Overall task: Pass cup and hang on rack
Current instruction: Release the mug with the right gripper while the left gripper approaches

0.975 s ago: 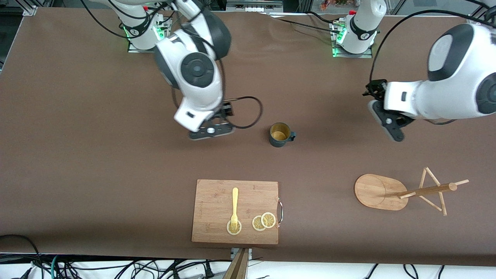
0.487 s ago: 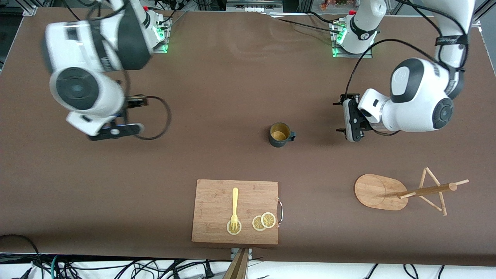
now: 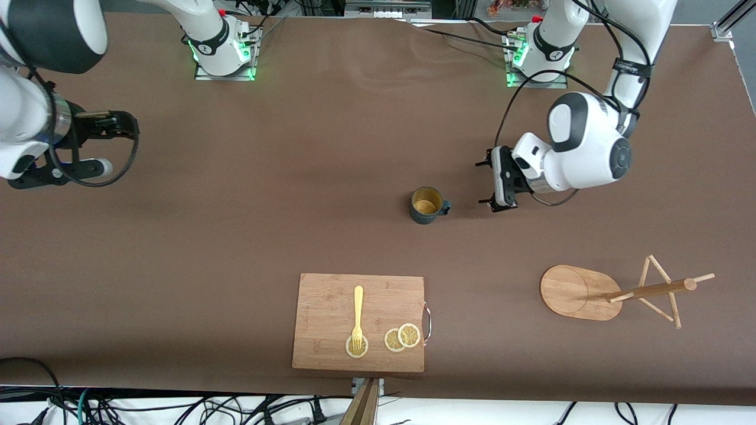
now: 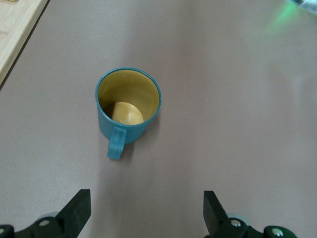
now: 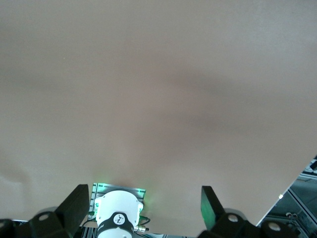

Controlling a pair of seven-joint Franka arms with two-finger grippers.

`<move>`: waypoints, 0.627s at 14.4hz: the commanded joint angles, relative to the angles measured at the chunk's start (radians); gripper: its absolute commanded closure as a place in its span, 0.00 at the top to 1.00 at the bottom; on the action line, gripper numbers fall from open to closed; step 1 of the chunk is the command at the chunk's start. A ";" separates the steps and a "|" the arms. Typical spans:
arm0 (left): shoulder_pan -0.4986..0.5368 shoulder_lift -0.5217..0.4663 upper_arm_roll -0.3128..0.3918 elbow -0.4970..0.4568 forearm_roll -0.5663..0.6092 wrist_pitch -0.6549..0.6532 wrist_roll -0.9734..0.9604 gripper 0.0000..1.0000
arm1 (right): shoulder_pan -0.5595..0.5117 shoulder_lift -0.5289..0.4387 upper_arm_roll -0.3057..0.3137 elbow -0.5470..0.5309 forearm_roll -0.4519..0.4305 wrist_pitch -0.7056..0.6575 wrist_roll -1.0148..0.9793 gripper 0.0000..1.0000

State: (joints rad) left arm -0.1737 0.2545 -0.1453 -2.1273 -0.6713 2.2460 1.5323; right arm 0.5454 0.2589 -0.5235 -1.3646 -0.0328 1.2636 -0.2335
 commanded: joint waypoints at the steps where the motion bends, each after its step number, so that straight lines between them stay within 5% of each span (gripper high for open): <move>1: 0.000 -0.035 -0.016 -0.097 -0.098 0.107 0.135 1.00 | -0.096 -0.120 0.094 -0.210 0.013 0.152 -0.015 1.00; 5: 0.000 0.052 -0.014 -0.138 -0.483 0.219 0.562 1.00 | -0.301 -0.270 0.224 -0.422 0.002 0.382 -0.131 1.00; 7: 0.000 0.107 -0.014 -0.138 -0.710 0.219 0.783 1.00 | -0.457 -0.271 0.353 -0.415 0.002 0.390 -0.161 1.00; 9: 0.000 0.158 -0.014 -0.126 -0.807 0.219 0.900 1.00 | -0.620 -0.274 0.512 -0.397 0.004 0.405 -0.161 1.00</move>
State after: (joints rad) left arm -0.1754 0.3629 -0.1575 -2.2777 -1.3934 2.4551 2.3125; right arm 0.0674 0.0162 -0.1626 -1.7426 -0.0326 1.6335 -0.3782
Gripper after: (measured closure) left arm 0.000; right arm 0.000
